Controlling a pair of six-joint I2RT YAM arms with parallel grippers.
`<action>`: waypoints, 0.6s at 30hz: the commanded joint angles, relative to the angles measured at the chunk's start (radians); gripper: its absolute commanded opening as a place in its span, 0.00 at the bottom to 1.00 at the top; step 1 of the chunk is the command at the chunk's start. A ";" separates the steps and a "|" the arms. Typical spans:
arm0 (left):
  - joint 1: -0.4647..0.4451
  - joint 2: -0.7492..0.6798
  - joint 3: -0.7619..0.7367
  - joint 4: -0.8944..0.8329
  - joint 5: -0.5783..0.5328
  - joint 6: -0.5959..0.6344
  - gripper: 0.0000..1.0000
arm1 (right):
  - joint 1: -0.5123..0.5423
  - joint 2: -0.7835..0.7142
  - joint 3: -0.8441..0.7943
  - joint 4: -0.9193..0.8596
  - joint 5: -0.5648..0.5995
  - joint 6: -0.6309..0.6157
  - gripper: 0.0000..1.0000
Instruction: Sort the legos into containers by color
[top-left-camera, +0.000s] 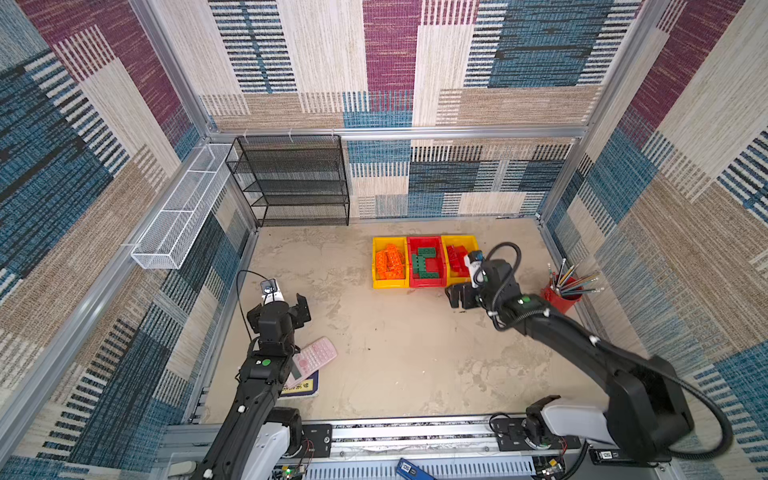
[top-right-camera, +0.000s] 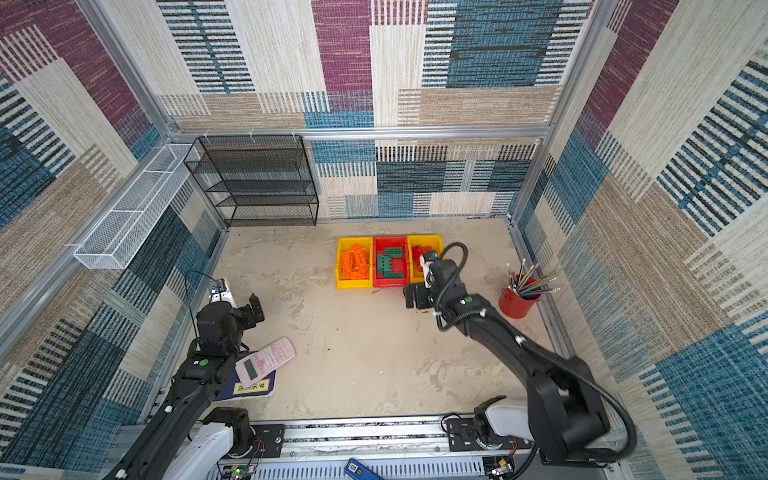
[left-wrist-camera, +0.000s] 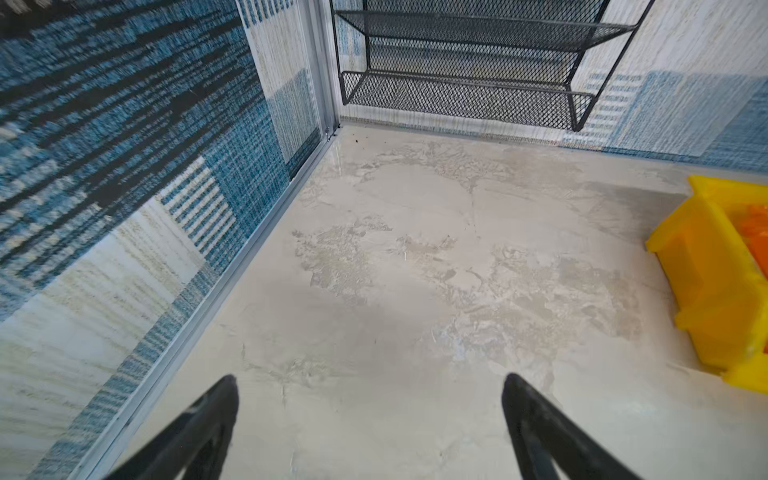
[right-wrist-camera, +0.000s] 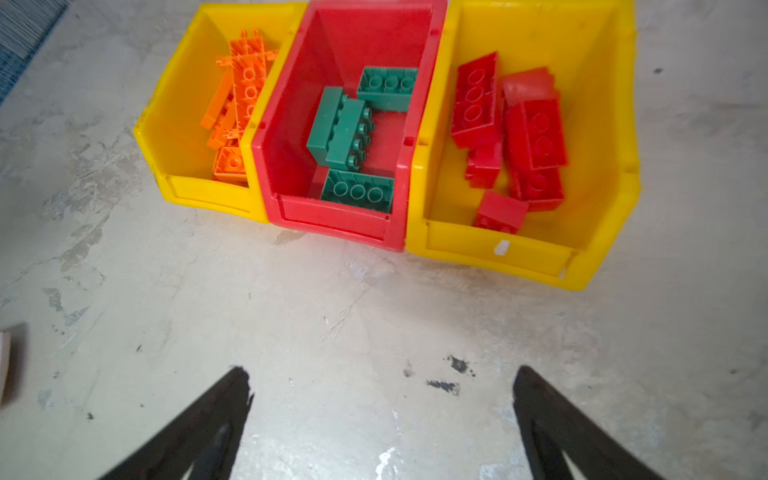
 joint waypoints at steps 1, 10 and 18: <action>0.028 0.085 -0.057 0.266 0.070 0.038 0.99 | -0.011 -0.178 -0.211 0.439 0.187 -0.146 1.00; 0.108 0.457 -0.133 0.761 0.179 0.059 0.99 | -0.210 -0.231 -0.544 0.938 0.245 -0.224 1.00; 0.111 0.674 -0.086 0.873 0.298 0.064 1.00 | -0.319 0.084 -0.598 1.394 0.089 -0.184 1.00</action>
